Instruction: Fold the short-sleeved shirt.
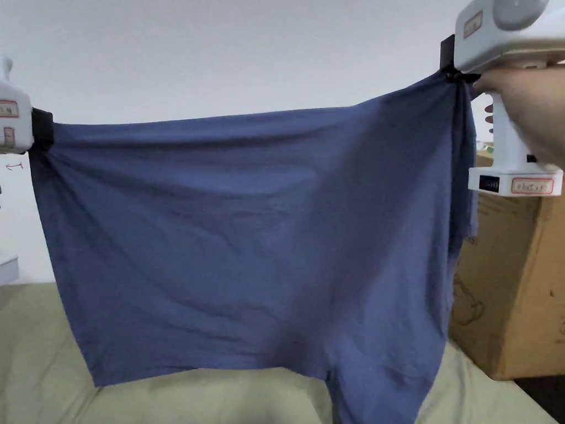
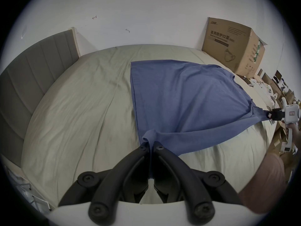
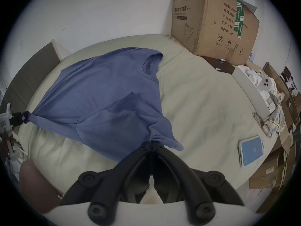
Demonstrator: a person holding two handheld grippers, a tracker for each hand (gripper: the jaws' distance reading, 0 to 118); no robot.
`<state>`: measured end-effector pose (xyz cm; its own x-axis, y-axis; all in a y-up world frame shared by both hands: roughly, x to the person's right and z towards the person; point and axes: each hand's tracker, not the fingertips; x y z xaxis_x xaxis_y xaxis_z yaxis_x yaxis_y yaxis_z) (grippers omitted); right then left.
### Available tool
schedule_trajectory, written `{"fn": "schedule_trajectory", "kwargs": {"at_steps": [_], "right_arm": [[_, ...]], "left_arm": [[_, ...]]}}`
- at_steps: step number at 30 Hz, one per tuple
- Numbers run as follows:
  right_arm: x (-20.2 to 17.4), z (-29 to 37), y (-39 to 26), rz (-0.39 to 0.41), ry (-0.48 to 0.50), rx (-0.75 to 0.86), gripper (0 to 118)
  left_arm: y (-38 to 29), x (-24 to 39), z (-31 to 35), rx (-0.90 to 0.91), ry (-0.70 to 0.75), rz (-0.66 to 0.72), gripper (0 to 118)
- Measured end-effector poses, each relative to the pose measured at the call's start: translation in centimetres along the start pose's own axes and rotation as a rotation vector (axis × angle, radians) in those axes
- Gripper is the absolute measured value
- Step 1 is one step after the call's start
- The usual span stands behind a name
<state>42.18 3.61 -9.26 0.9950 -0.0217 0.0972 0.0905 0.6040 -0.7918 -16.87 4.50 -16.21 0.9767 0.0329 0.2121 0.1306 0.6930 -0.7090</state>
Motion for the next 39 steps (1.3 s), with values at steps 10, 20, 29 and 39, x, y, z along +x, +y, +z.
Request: {"fn": "schedule_trajectory", "kwargs": {"at_steps": [10, 20, 29, 39], "right_arm": [[1.9, 3.3, -6.8, -0.024, 0.057, -0.074, 1], [-0.4, 4.6, -6.5, -0.093, 0.048, 0.094, 117], [-7.7, 16.0, -3.0, -0.082, 0.111, 0.655, 116], [-12.0, 19.4, -0.9, -0.149, 0.218, 0.742, 2]], "left_arm": [[-7.1, -0.6, 4.7, -0.027, -0.074, -0.055, 3], [-6.4, -0.8, 6.8, 0.034, -0.138, -0.05, 103], [-2.3, 2.9, 17.3, 0.506, -0.085, 0.072, 111], [-0.4, 4.5, 17.5, 0.29, 0.066, 0.053, 1]]}}
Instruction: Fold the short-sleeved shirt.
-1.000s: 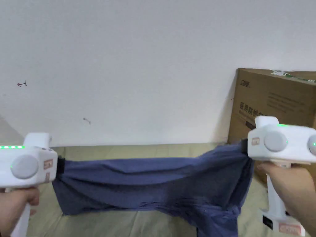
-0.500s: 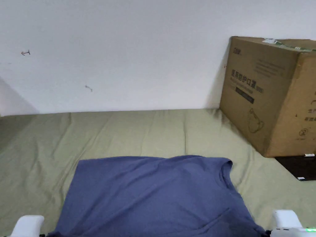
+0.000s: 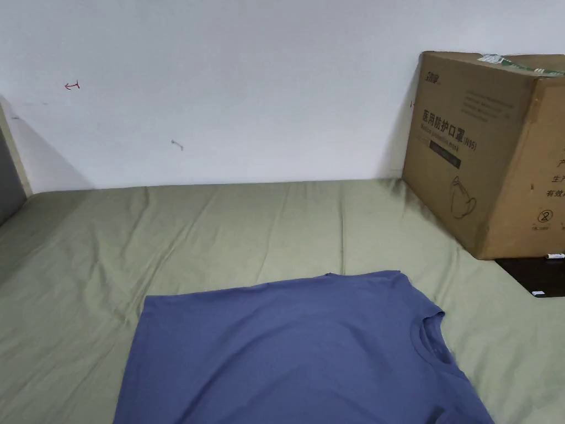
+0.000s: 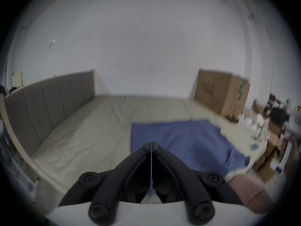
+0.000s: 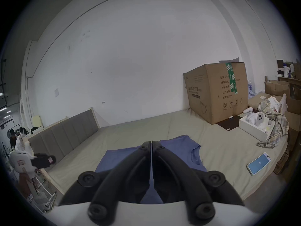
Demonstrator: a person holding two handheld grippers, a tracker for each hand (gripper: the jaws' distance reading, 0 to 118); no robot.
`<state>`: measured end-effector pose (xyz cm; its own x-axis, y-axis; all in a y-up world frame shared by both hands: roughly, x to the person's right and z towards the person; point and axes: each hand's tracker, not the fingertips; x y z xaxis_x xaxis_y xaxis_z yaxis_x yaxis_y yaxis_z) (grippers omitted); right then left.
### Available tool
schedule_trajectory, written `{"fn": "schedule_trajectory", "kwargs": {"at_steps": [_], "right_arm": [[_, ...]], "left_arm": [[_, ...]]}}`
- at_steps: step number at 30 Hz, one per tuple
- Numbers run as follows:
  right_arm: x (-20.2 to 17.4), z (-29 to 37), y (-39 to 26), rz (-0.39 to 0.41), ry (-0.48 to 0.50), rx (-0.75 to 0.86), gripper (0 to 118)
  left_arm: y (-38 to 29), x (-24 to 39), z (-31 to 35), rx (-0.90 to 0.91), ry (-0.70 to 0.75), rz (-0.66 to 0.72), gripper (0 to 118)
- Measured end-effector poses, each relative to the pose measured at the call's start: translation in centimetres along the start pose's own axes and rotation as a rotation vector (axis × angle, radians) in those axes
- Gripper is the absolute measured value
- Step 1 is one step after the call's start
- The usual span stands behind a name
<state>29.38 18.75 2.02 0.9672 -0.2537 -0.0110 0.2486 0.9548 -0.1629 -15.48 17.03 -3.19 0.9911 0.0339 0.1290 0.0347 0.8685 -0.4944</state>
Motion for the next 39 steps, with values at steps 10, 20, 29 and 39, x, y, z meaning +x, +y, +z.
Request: {"fn": "schedule_trajectory", "kwargs": {"at_steps": [10, 20, 29, 39], "right_arm": [[0.9, -0.9, -1.6, -0.014, 0.013, -0.142, 2], [1.8, -3.0, -3.0, -0.034, -0.028, -0.248, 2], [12.6, -4.9, -5.6, -0.111, -0.158, -0.495, 112], [20.0, -9.3, -14.5, 0.04, -0.347, -1.025, 108]], "left_arm": [[-7.6, -4.2, -10.6, -0.498, -0.026, 0.0, 114], [-10.8, -2.3, -12.3, -0.426, -0.071, -0.118, 4], [-8.3, -2.4, -6.9, -0.173, -0.055, -0.008, 4], [-8.0, -1.3, -6.6, -0.196, -0.044, -0.029, 4]]}}
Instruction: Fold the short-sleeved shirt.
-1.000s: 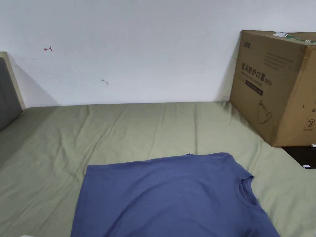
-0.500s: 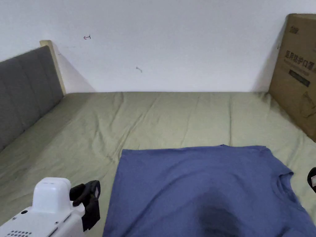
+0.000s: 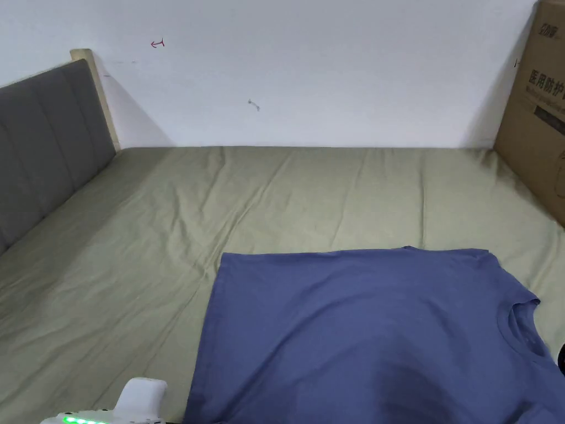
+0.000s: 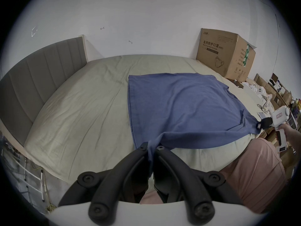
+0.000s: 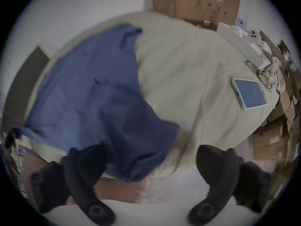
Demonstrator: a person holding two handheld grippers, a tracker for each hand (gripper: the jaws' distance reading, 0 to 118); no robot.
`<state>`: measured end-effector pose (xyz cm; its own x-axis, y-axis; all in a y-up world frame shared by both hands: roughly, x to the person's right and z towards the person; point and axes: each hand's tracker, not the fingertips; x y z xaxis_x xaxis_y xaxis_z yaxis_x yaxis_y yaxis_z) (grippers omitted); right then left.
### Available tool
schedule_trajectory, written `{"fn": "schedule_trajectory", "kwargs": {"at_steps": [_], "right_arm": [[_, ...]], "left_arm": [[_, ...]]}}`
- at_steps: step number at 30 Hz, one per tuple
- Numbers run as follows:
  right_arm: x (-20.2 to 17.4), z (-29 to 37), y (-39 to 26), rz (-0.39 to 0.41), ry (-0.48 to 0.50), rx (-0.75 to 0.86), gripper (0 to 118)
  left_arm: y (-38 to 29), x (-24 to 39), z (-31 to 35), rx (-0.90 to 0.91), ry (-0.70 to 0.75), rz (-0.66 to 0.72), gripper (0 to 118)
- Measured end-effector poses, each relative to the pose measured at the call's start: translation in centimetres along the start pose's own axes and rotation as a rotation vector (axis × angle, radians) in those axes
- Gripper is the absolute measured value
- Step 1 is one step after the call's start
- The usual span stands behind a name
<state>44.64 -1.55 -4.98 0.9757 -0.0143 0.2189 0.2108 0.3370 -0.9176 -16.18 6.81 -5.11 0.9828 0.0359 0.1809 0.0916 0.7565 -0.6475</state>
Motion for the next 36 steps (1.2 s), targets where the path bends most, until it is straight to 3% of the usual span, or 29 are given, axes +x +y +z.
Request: {"fn": "schedule_trajectory", "kwargs": {"at_steps": [1, 3, 5, 6, 7, 11, 17, 22, 25, 29, 32, 33, 34, 35, 36], "right_arm": [[-0.1, -0.2, -0.2, 0.026, -0.016, 0.007, 96], [-0.5, 0.9, -0.7, 0.023, 0.009, 0.069, 84], [-0.8, 1.8, -0.7, 0.01, 0.059, 0.09, 44], [-1.0, 2.9, -0.8, 0.011, 0.089, 0.112, 10], [-1.1, 3.6, -0.9, 0.007, 0.142, 0.128, 2], [-1.2, 6.2, -1.4, 0.03, 0.111, 0.171, 2], [-0.2, 10.5, 0.6, -0.086, 0.212, 0.238, 2], [-1.0, 12.4, 8.0, -0.164, 0.289, 0.23, 2], [-1.6, 11.2, 13.6, -0.232, 0.325, 0.203, 2], [-3.5, 6.9, 19.9, -0.182, 0.253, 0.152, 2], [-4.3, 1.5, 23.2, -0.2, 0.213, 0.113, 2], [-4.9, 0.2, 23.5, -0.22, 0.216, 0.126, 3], [-4.9, -1.1, 23.6, -0.235, 0.217, 0.144, 9], [-5.5, -2.0, 23.6, -0.233, 0.199, 0.175, 27], [-6.1, -2.4, 23.4, -0.217, 0.154, 0.211, 70]], "left_arm": [[-0.1, 0.0, -0.1, -0.01, 0.006, 0.002, 4], [-0.3, 0.1, -0.3, -0.03, 0.012, 0.009, 4], [-0.8, -0.3, -0.6, -0.04, 0.015, 0.014, 4], [-0.9, -0.3, -0.6, -0.043, 0.015, 0.016, 4], [-1.0, -0.4, -0.7, -0.047, 0.016, 0.018, 4], [-1.1, -0.4, -0.3, -0.039, 0.024, 0.016, 4], [1.2, -0.5, 0.7, 0.021, 0.02, 0.014, 4], [6.5, -1.2, -2.1, 0.046, 0.028, -0.012, 4], [9.8, -1.6, -5.7, 0.018, 0.05, -0.021, 4], [12.4, -3.2, -12.3, -0.082, 0.024, 0.044, 4], [13.0, -3.7, -16.7, -0.143, 0.003, 0.067, 5], [12.9, -3.8, -17.8, -0.144, 0.008, 0.062, 8], [12.6, -3.7, -18.6, -0.145, 0.014, 0.058, 18], [12.4, -3.8, -19.3, -0.147, 0.023, 0.058, 37], [12.2, -4.1, -19.7, -0.152, 0.029, 0.074, 75]]}}
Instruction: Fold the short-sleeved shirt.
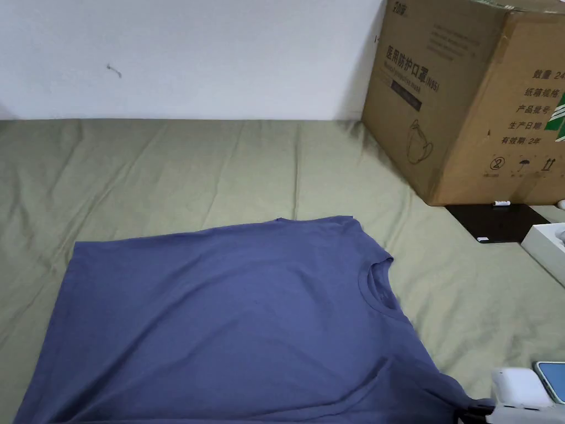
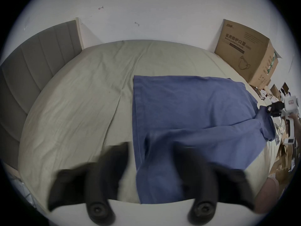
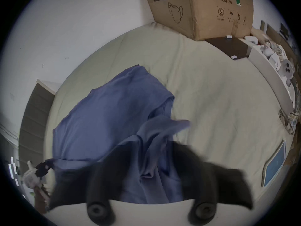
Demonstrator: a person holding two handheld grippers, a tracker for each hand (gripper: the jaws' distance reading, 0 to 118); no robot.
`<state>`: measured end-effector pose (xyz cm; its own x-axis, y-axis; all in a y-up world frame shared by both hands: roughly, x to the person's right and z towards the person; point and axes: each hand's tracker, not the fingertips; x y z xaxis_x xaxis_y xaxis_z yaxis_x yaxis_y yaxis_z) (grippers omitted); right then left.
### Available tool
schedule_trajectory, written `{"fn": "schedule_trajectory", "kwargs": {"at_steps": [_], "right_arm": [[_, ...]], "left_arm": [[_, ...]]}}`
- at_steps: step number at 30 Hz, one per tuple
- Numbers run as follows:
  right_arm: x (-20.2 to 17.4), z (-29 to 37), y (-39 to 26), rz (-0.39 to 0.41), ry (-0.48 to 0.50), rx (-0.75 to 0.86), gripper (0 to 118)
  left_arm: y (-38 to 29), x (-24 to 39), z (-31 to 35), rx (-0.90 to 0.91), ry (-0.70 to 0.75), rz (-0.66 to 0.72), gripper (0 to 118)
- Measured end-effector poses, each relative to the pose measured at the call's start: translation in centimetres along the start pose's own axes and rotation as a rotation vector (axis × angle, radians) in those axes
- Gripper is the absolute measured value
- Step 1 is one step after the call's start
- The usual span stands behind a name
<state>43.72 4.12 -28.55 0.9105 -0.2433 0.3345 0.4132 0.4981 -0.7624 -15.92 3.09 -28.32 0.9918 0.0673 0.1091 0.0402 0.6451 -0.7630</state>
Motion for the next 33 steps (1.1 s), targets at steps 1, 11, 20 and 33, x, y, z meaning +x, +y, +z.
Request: {"fn": "schedule_trajectory", "kwargs": {"at_steps": [1, 11, 20, 33], "right_arm": [[-0.4, -0.2, -0.5, 0.033, -0.02, 0.033, 102], [-2.3, 11.7, -8.8, 0.208, 0.13, 0.439, 116], [-4.7, 21.9, -18.4, 0.134, 0.316, 0.569, 0], [-5.4, 23.2, -18.9, 0.107, 0.441, 0.517, 0]], "left_arm": [[-0.3, -0.3, 0.0, -0.006, -0.006, 0.024, 100], [-4.0, 1.5, 11.4, 0.281, -0.019, 0.033, 112], [-10.5, 3.2, 20.7, 0.386, -0.085, 0.082, 1], [-7.4, -1.4, 3.8, -0.037, 0.057, 0.155, 113]]}}
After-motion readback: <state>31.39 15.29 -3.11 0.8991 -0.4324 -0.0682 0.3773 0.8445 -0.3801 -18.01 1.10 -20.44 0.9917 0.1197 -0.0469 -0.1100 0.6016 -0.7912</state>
